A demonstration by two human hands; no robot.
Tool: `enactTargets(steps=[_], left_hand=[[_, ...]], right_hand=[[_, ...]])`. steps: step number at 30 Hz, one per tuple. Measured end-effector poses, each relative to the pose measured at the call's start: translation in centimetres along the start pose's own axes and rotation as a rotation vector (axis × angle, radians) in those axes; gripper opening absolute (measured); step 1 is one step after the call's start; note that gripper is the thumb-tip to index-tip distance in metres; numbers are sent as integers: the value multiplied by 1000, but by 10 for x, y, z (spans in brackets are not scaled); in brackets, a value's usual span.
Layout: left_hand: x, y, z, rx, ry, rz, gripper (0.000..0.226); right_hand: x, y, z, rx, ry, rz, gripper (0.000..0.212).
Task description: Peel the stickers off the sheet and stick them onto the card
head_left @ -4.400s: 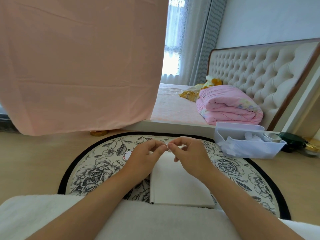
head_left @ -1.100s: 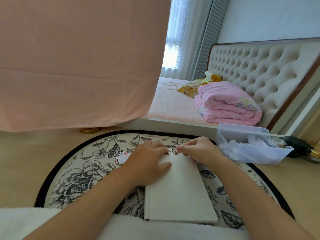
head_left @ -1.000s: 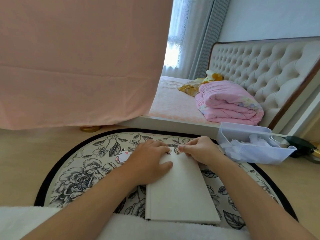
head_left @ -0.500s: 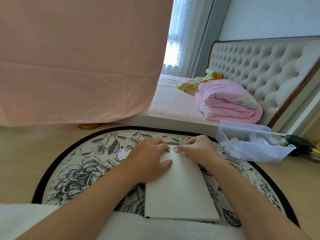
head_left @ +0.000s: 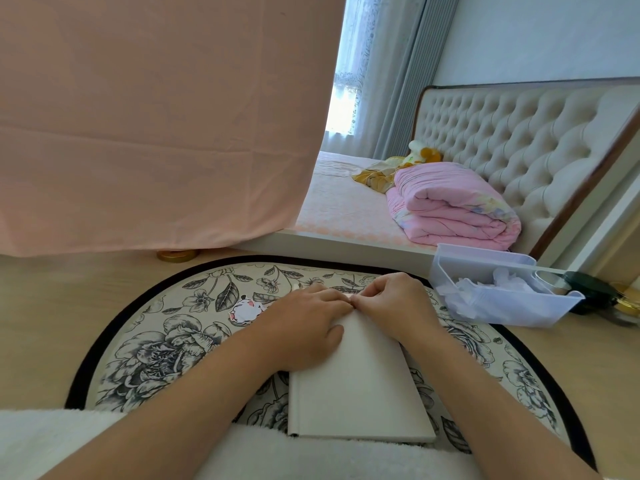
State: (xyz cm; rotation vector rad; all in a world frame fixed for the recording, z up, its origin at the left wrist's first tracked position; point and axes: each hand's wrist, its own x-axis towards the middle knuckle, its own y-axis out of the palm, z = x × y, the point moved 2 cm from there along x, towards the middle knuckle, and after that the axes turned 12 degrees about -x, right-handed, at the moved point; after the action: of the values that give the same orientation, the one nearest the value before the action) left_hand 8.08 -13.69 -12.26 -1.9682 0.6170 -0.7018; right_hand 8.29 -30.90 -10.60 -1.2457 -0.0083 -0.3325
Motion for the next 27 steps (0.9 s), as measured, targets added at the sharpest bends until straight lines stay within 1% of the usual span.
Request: enactTargets(steps=[1,2,4,5,7,8,10,13,17,22,27], left_hand=[[0,0,0,-1,-9,6,47],[0,0,0,-1,-13,9,47],[0,0,-1,-1,-15,11,47],[0,0,0,0,-15,13,47],[-1,1,2,6,-12,16,46],[-1,2,2,8,-10,16,46],[0,3,3,7,-3,13,46],[-1,3,2,-21,8,2,46],[-1,4,3,-37,17,-16,46],[-2,6,4,-16,-9,-25,47],[-3,7,2,24,-58,-11,49]], right_hand=[[-3,-2,1,-53,-19,-27,16],[-6,-3,2,-111,-37,-54,20],[-12,-6,2,-204,-81,-84,44],[-14,-7,1,-226,-119,-98,48],[-21,-9,-1,-259,-251,-97,41],[-25,-9,-2,-294,-323,-68,39],[-33,-7,-4,-414,-406,36,43],[-37,-5,-5,-549,-418,149,58],[-34,-3,2,-557,-409,213,56],[-32,1,1,-552,-392,218,61],[-42,-1,-6,-530,-409,182,58]])
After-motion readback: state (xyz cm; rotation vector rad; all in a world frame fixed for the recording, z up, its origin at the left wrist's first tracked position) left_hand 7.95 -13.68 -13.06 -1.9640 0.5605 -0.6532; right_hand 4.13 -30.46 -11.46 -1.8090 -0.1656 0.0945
